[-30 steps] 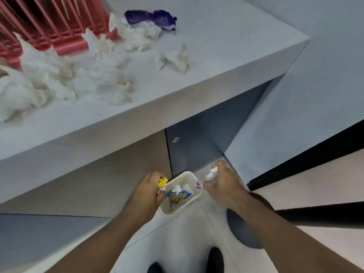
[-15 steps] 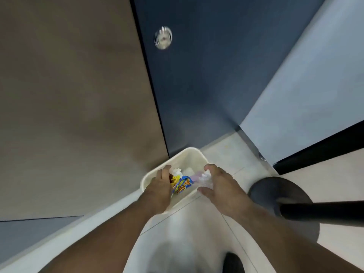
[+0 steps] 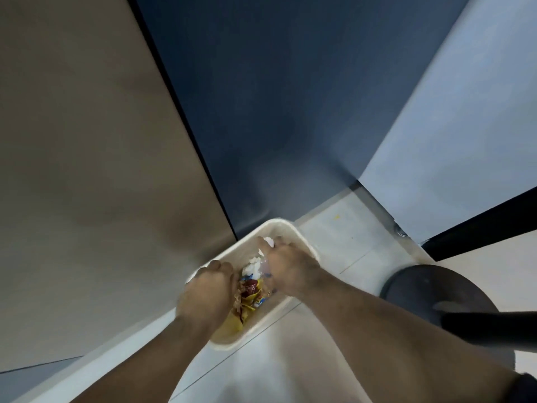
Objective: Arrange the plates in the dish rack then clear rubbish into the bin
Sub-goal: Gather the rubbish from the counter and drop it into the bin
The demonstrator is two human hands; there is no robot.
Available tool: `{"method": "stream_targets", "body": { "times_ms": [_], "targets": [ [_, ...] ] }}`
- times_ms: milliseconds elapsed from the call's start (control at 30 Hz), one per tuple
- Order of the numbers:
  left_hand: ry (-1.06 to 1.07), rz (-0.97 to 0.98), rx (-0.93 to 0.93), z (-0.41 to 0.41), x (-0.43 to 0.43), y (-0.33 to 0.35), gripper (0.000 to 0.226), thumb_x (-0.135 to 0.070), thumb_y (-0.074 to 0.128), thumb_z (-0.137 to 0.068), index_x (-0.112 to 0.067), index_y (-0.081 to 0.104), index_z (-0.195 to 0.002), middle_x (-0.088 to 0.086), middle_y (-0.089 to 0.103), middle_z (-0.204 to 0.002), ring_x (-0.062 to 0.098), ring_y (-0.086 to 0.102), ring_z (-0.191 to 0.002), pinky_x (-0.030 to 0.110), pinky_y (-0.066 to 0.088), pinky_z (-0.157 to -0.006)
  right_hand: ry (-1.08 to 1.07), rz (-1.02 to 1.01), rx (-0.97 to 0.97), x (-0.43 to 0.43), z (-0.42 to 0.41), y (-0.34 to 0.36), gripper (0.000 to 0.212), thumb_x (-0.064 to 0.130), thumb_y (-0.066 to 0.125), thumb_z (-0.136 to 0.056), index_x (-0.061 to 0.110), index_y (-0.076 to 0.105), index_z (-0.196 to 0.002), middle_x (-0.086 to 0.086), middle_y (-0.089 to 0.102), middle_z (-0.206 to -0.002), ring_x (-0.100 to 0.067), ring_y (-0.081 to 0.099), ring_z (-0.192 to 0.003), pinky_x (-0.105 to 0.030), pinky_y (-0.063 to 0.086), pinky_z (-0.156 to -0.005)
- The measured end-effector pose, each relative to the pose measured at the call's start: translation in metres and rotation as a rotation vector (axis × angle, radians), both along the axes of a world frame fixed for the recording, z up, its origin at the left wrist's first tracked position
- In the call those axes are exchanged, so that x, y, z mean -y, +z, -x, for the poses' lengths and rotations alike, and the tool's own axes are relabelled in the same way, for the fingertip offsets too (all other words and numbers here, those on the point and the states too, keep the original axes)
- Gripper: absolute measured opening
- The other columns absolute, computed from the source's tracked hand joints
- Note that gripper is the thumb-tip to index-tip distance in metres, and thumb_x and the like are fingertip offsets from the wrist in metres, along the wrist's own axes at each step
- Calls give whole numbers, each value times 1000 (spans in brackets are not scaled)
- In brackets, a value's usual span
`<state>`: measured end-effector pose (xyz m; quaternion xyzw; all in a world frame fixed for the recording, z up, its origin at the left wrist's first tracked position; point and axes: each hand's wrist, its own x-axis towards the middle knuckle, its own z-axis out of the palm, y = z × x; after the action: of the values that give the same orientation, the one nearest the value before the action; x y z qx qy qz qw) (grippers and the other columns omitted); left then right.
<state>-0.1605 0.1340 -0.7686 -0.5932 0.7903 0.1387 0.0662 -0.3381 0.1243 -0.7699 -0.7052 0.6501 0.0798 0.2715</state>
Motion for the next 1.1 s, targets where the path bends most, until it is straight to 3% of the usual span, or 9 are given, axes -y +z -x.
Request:
{"method": "stream_targets", "body": {
  "times_ms": [33,100,200,333,467,633,867,1100],
  "targets": [
    [27,13,-52,-4,0,4,25,-35,39,-97,-18,58,-91,1,61,-95,24,60,-84,34,48,-69,-32,-46,10,1,-3,-7,81,32,67,-86,26,18,-150,-14,34,-146,-38,43,-124,-44,44,-93],
    [67,43,-123,-7,0,12,26,-37,43,-97,-18,61,-95,3,62,-93,27,61,-82,36,51,-68,-55,-31,-7,0,-1,-10,66,36,63,-90,21,33,-146,-14,39,-145,-36,43,-126,-44,41,-98],
    [63,37,-152,-8,0,28,27,-36,45,-96,-18,64,-102,4,65,-98,27,62,-84,39,53,-72,-29,21,21,-6,5,9,46,39,64,-88,13,58,-125,-9,55,-126,-30,52,-114,-33,43,-90],
    [45,32,-231,-5,-9,84,28,-41,46,-95,-22,64,-104,0,64,-103,24,61,-90,34,50,-74,-39,71,73,-17,15,70,36,36,53,-94,10,61,-116,-9,58,-118,-28,56,-105,-32,43,-82],
    [-28,25,-275,-2,-11,173,30,-43,42,-96,-26,62,-110,-5,62,-105,20,59,-99,33,48,-80,-66,205,79,-26,23,157,23,32,48,-94,13,61,-93,-5,62,-102,-26,58,-96,-31,40,-74],
    [-96,95,-319,-1,-24,303,35,-49,37,-95,-30,61,-110,-9,61,-104,17,58,-97,34,49,-79,-164,314,203,-42,24,290,29,39,49,-94,25,64,-114,2,64,-111,-22,60,-99,-36,50,-83],
    [-139,275,-419,12,-40,493,44,-53,33,-91,-25,65,-106,-8,65,-92,14,62,-81,30,48,-69,-95,448,281,-53,40,486,37,43,51,-94,25,57,-126,6,59,-126,-16,53,-114,-35,45,-96],
    [-69,434,-554,26,-40,637,24,-42,48,-95,-27,66,-96,-12,64,-88,8,58,-77,34,50,-69,-82,576,330,-50,66,629,30,47,52,-92,29,58,-115,19,53,-104,-2,51,-94,-18,40,-80]
  ]
}}
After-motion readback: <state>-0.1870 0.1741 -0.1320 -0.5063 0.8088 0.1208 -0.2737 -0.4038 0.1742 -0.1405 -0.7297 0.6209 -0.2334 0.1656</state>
